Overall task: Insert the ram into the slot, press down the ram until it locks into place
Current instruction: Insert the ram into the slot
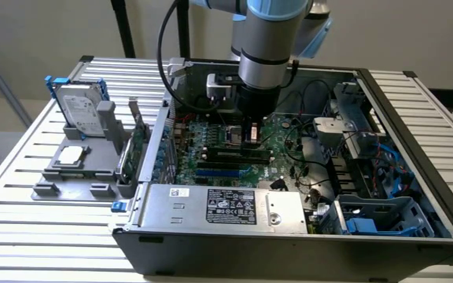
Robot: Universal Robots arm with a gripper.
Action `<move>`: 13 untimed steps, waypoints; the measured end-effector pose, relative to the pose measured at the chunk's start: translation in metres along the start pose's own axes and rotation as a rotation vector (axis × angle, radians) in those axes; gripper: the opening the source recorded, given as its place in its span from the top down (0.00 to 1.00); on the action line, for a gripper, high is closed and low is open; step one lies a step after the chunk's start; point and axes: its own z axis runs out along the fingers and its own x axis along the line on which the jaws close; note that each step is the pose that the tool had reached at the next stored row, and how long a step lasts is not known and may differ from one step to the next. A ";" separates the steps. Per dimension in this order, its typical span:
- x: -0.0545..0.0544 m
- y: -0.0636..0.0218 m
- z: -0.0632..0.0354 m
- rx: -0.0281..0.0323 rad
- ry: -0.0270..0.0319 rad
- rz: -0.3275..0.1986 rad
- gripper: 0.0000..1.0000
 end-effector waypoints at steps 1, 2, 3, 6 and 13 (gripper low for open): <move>0.000 0.0000 0.0002 0.0000 0.0003 -0.001 0.87; 0.000 0.0000 0.0004 0.0000 0.0006 -0.001 0.87; 0.000 -0.0001 0.0007 0.0001 0.0009 -0.002 0.87; 0.000 -0.0001 0.0019 0.0002 0.0017 -0.002 0.87; 0.000 0.0000 0.0016 0.0001 0.0020 -0.003 0.79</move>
